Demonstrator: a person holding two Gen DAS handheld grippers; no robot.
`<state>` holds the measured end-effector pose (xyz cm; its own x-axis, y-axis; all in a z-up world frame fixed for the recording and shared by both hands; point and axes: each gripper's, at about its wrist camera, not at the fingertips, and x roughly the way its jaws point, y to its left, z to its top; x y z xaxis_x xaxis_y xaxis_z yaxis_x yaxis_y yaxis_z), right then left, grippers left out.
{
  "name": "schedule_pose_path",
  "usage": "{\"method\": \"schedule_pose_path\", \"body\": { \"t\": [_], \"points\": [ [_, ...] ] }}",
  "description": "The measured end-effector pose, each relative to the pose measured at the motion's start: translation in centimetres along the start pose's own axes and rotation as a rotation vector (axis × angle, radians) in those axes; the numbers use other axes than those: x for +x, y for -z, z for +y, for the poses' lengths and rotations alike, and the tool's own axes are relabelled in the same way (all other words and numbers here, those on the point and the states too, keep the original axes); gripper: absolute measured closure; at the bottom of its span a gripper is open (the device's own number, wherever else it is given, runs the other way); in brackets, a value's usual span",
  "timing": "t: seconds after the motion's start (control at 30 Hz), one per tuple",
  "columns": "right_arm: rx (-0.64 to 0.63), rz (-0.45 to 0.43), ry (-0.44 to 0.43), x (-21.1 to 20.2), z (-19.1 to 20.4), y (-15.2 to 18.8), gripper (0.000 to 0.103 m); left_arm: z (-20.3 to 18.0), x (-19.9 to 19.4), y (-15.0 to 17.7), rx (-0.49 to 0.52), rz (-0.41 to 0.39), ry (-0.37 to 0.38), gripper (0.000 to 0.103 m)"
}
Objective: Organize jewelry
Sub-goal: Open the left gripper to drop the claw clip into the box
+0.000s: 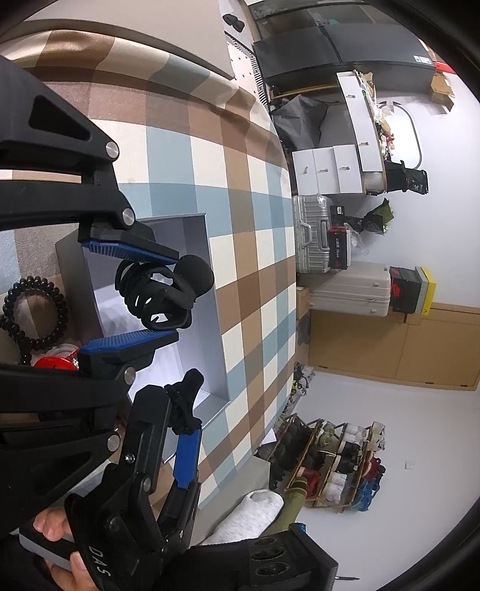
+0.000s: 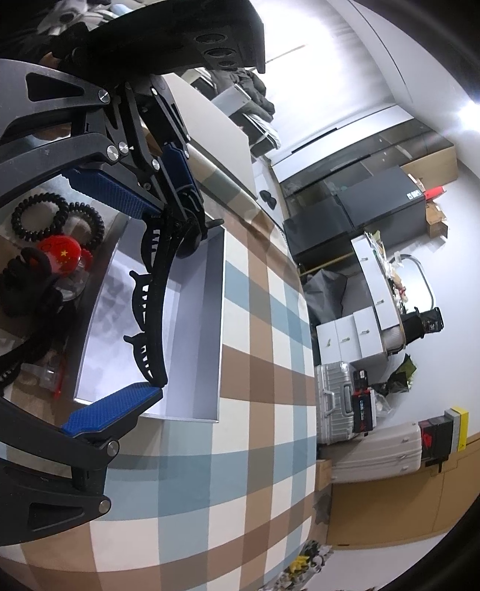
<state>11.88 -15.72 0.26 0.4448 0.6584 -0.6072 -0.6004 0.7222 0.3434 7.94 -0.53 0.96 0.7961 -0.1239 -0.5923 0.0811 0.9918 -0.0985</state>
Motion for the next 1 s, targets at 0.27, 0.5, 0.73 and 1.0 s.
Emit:
{"method": "schedule_pose_path", "body": {
  "t": [0.27,0.5,0.73,1.0],
  "points": [
    [-0.01,0.004,0.002,0.1,0.2,0.1,0.012,0.3,-0.1,0.2,-0.01,0.013,-0.014,0.074],
    [-0.035,0.014,0.038,-0.3,0.6,0.2,0.012,0.6,-0.4,0.3,-0.022,0.037,-0.034,0.072],
    [-0.059,-0.021,0.062,-2.0,1.0,0.2,0.0,0.8,-1.9,0.5,-0.041,0.024,-0.036,0.024],
    [-0.073,-0.021,0.11,-3.6,0.8,1.3,0.0,0.8,-4.2,1.3,-0.038,-0.023,-0.048,0.001]
  ]
}}
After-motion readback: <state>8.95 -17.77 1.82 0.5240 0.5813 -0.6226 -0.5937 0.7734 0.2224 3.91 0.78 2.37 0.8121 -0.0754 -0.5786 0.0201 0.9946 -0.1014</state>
